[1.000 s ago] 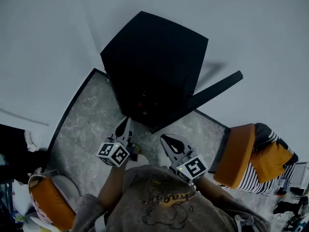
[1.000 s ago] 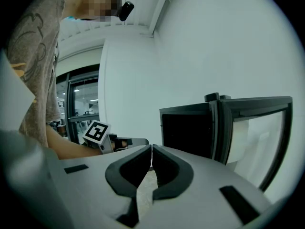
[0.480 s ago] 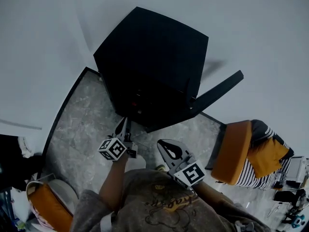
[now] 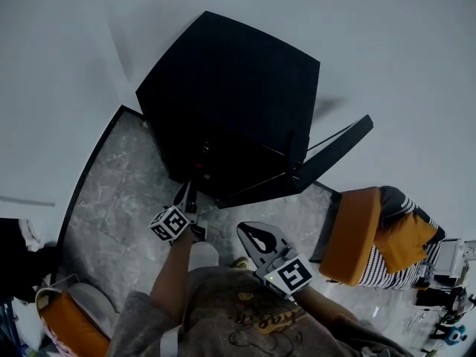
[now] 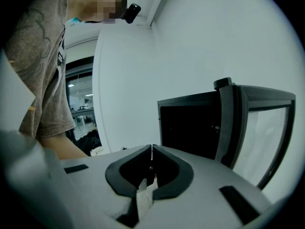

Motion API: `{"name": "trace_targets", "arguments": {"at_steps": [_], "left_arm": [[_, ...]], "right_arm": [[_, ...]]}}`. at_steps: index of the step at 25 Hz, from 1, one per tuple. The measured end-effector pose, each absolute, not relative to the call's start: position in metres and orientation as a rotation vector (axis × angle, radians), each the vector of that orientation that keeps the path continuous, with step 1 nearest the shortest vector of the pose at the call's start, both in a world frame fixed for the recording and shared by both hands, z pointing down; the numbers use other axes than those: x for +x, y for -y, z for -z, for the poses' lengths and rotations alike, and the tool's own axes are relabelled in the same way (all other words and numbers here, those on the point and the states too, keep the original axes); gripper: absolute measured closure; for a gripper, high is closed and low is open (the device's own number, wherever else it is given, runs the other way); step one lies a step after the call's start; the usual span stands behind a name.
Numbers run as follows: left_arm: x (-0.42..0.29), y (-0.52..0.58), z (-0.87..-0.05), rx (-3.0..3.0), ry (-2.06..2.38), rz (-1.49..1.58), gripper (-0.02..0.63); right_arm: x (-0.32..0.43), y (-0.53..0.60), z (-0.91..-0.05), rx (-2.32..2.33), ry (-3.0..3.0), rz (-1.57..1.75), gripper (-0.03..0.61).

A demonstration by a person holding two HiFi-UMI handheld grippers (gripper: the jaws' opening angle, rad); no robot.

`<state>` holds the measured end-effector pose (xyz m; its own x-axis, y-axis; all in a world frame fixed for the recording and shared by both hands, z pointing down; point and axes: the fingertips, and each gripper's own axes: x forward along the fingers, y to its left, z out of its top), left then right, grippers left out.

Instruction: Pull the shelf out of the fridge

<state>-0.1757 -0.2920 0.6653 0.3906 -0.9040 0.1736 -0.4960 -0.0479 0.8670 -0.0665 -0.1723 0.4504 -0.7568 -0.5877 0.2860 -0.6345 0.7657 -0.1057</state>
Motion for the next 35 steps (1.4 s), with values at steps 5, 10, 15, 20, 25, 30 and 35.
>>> {"name": "trace_targets", "arguments": {"at_steps": [5,10,15,20,25,30,35], "left_arm": [[-0.172,0.323,-0.682,1.651,1.210,0.585,0.428],[-0.154,0.363,-0.700,1.614,1.168,0.604,0.371],[-0.144,0.389,-0.721,1.561,1.138,0.606,0.365],[-0.136,0.412,-0.730,1.536,1.100,0.620,0.365],[-0.128,0.436,-0.741,1.519,1.081,0.615,0.365],[-0.124,0.460,-0.749,1.515,1.088,0.607,0.365],[-0.117,0.473,-0.760,1.493,1.085,0.605,0.367]], "right_arm": [[-0.064,0.175,-0.460,0.972,2.673,-0.306,0.557],[-0.058,0.190,-0.467,0.977,2.673,-0.325,0.557],[-0.063,0.194,-0.472,0.980,2.675,-0.336,0.557],[-0.071,0.197,-0.469,0.970,2.663,-0.338,0.557],[-0.071,0.201,-0.473,0.988,2.646,-0.358,0.557],[-0.065,0.207,-0.479,1.006,2.628,-0.375,0.557],[-0.058,0.210,-0.485,1.033,2.603,-0.405,0.557]]}}
